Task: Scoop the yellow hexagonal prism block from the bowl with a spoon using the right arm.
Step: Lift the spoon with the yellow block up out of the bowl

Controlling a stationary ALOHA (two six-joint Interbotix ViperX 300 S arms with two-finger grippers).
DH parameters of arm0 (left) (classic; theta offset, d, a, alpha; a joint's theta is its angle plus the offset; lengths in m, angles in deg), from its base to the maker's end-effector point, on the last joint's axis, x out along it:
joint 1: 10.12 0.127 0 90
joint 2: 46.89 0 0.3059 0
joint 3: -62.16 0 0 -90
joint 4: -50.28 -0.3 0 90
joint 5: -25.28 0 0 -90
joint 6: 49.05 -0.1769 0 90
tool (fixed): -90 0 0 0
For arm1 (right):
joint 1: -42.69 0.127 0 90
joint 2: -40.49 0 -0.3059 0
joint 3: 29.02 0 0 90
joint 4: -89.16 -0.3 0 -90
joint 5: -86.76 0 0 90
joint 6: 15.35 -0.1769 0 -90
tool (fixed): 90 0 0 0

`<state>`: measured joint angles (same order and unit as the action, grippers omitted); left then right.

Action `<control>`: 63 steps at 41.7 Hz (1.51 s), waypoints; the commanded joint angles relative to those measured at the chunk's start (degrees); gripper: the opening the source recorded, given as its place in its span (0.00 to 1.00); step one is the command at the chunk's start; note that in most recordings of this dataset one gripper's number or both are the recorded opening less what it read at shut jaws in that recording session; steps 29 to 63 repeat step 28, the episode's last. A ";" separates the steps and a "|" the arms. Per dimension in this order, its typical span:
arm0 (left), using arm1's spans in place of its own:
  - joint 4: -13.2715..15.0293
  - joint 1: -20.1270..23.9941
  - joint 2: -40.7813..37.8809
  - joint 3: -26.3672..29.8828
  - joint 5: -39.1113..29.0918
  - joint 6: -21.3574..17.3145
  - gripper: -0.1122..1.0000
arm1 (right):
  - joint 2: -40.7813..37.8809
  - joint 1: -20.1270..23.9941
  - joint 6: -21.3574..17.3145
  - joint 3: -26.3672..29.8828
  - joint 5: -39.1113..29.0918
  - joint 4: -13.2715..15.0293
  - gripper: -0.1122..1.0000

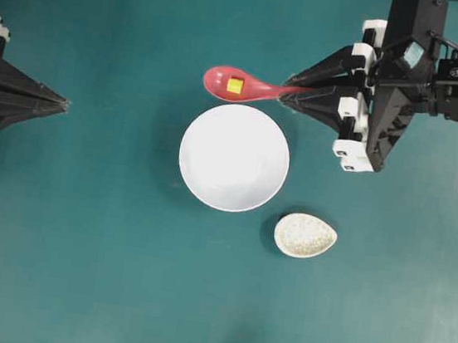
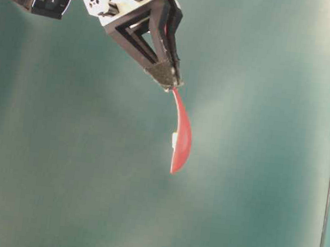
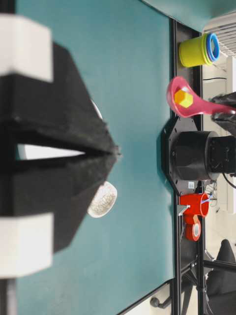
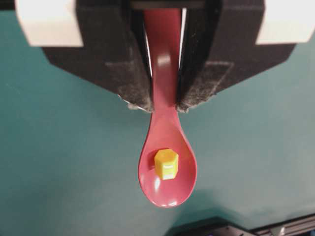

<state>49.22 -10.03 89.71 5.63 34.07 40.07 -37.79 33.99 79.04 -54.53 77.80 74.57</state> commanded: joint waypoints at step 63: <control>-0.18 0.09 -0.09 1.58 0.44 0.09 0.10 | 1.76 0.35 -0.88 -0.26 -1.41 -0.09 0.30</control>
